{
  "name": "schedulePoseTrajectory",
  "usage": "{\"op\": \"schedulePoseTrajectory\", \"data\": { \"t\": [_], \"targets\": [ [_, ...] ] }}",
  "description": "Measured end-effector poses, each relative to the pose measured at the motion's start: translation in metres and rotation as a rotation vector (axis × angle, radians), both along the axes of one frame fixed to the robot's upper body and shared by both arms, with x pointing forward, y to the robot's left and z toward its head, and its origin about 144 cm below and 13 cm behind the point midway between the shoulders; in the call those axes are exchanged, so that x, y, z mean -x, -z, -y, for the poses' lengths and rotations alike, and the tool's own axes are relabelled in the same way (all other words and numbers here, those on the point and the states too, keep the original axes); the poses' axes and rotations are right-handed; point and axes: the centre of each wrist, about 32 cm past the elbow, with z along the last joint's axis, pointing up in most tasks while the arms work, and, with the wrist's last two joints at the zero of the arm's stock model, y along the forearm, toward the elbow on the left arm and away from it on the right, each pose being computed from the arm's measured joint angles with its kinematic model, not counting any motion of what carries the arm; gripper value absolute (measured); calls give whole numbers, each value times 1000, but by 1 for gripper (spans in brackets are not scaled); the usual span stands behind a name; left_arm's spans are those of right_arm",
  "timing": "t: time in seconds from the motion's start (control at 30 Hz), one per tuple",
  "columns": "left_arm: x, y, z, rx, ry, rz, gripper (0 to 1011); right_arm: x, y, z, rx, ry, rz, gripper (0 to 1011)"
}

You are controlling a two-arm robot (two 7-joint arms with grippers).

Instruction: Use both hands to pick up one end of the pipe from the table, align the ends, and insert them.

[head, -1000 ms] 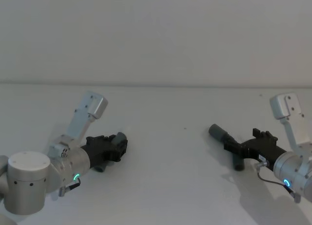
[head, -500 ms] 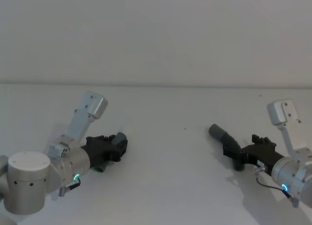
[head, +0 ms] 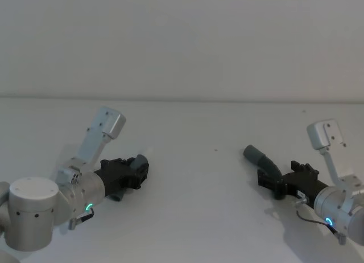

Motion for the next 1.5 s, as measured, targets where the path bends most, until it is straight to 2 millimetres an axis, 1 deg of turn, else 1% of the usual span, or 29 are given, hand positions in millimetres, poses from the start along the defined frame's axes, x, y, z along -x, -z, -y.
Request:
{"op": "schedulePoseTrajectory", "data": {
  "t": [0.33, 0.43, 0.47, 0.57, 0.6, 0.7, 0.77, 0.8, 0.83, 0.87, 0.93, 0.97, 1.07, 1.13, 1.17, 1.2, 1.33, 1.5],
  "targets": [
    [0, 0, 0, 0, 0, 0, 356, -1, 2, -1, 1, -5, -10, 1002],
    [0, 0, 0, 0, 0, 0, 356, -2, 2, -1, 1, -7, -12, 969],
    [0, 0, 0, 0, 0, 0, 356, -2, 2, -1, 1, -7, -12, 932],
    [0, 0, 0, 0, 0, 0, 356, -2, 3, -1, 1, -8, -13, 882],
    [0, 0, 0, 0, 0, 0, 356, -2, 3, -1, 1, -8, -13, 827],
    [0, 0, 0, 0, 0, 0, 356, -2, 3, -1, 1, -8, -14, 750],
    [0, 0, 0, 0, 0, 0, 356, -2, 3, -1, 1, -9, -15, 670],
    [0, 0, 0, 0, 0, 0, 356, -2, 3, -1, 1, -9, -15, 655],
    [0, 0, 0, 0, 0, 0, 356, -2, 3, -1, 1, -9, -15, 612],
    [0, 0, 0, 0, 0, 0, 356, -2, 3, -1, 1, -9, -15, 600],
    [0, 0, 0, 0, 0, 0, 356, -2, 3, -1, 1, -9, -15, 544],
    [0, 0, 0, 0, 0, 0, 356, -2, 3, -1, 1, -9, -15, 494],
    [0, 0, 0, 0, 0, 0, 356, -3, 3, -1, 1, -9, -15, 407],
    [0, 0, 0, 0, 0, 0, 356, -3, 3, -2, 1, -10, -15, 324],
    [0, 0, 0, 0, 0, 0, 356, -3, 3, -2, 1, -10, -14, 308],
    [0, 0, 0, 0, 0, 0, 356, -3, 3, -2, 1, -10, -14, 262],
    [0, 0, 0, 0, 0, 0, 356, -3, 3, -2, 1, -10, -14, 194],
    [0, 0, 0, 0, 0, 0, 356, -3, 3, -2, 1, -10, -14, 169]
  ]
}}
